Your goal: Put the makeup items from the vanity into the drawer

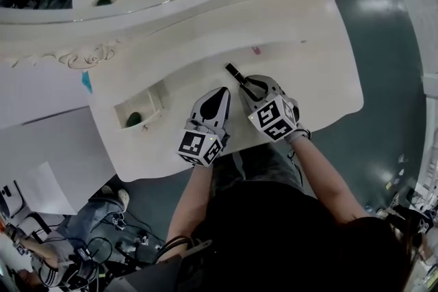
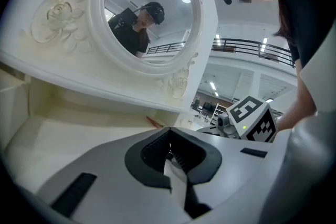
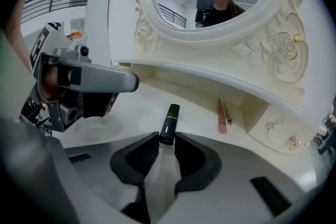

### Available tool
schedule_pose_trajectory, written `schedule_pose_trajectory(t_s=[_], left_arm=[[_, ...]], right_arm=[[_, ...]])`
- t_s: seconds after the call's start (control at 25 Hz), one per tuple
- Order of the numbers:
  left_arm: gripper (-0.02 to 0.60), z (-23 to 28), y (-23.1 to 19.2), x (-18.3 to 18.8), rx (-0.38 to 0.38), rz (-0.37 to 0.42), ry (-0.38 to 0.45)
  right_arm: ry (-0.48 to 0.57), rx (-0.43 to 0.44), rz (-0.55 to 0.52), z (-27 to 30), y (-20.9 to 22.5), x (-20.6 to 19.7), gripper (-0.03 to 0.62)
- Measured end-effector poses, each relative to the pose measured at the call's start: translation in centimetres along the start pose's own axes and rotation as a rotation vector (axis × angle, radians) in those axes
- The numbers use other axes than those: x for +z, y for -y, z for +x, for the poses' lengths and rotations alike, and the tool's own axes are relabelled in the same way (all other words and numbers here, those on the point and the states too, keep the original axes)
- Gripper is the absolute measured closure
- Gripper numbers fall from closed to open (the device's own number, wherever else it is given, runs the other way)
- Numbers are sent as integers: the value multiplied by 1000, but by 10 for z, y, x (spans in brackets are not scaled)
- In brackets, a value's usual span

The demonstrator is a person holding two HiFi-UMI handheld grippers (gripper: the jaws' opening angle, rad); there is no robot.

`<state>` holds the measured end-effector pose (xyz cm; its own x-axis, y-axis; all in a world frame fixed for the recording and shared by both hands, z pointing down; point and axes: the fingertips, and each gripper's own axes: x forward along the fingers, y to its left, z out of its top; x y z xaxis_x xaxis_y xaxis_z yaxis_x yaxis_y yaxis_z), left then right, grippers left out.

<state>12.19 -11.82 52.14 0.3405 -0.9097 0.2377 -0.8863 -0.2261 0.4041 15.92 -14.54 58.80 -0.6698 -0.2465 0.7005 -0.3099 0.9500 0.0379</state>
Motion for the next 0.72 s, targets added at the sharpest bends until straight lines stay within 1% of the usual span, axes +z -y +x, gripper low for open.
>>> schedule_pose_trajectory(t_s=[0.08,0.16,0.28,0.36,0.44,0.56,0.64,0.72], left_arm=[[568,-6,-2,0,4,-3,1],[568,-13,-3,-1,7,-6,0],[568,-24,-3,-2,10,-6,-5],[568,-32,-5,-1,12,-8,-10],[568,-41,-7,-1,15,-10,-14],[569,-51,-10,0,19,-7,-12],[568,-60,-11,0,18,-1,-14],[569,-69,-14,0,22,0,-15]], right_arm=[[-10,0,13,2,-4,-2,491],[-25,-2,29,4,-6,-2,473],[-40,-19,53,5,-4,0,464],[-41,-25,90,6,-5,3,439],[-56,-43,119,9,-4,8,430],[-87,-86,110,15,3,9,430],[-96,-98,116,16,3,7,431],[-100,-96,121,16,-2,6,464]])
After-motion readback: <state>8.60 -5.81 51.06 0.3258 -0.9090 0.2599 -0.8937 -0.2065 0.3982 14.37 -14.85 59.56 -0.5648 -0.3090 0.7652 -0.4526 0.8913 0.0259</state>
